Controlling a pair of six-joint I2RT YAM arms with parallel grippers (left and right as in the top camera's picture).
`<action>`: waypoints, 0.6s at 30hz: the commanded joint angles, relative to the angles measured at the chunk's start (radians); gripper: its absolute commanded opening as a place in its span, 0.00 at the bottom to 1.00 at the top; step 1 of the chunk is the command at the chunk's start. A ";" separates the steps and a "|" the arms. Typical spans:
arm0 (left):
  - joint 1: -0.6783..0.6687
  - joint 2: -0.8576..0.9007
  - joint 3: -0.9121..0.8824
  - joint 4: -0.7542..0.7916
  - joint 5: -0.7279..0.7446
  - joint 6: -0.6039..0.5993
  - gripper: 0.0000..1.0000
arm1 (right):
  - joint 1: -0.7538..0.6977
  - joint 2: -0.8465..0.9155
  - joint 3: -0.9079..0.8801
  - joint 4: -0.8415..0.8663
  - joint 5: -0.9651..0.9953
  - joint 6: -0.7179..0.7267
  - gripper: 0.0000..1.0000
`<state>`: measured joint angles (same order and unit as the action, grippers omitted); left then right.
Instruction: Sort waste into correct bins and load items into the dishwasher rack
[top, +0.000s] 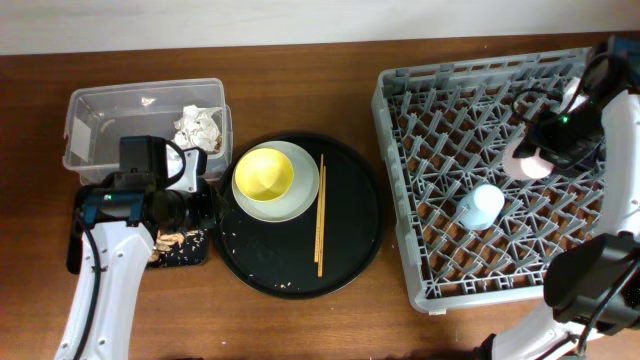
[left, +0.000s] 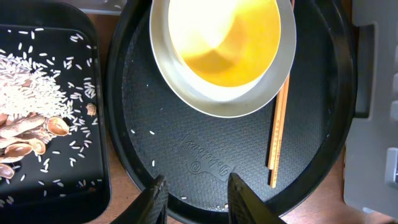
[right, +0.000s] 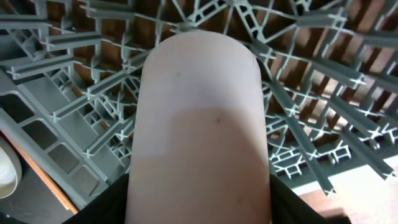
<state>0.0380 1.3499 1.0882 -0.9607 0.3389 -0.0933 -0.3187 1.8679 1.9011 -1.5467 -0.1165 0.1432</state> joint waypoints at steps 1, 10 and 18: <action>0.004 -0.015 0.001 0.002 -0.004 0.020 0.31 | 0.013 0.032 0.017 -0.001 0.058 0.031 0.50; 0.004 -0.015 0.001 0.001 -0.004 0.020 0.31 | 0.011 0.081 0.015 -0.018 0.062 0.030 0.51; 0.004 -0.015 0.001 0.002 -0.003 0.020 0.31 | 0.011 0.138 0.010 -0.012 0.061 0.029 0.93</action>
<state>0.0380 1.3499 1.0882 -0.9611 0.3389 -0.0929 -0.3096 1.9945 1.9015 -1.5616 -0.0689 0.1642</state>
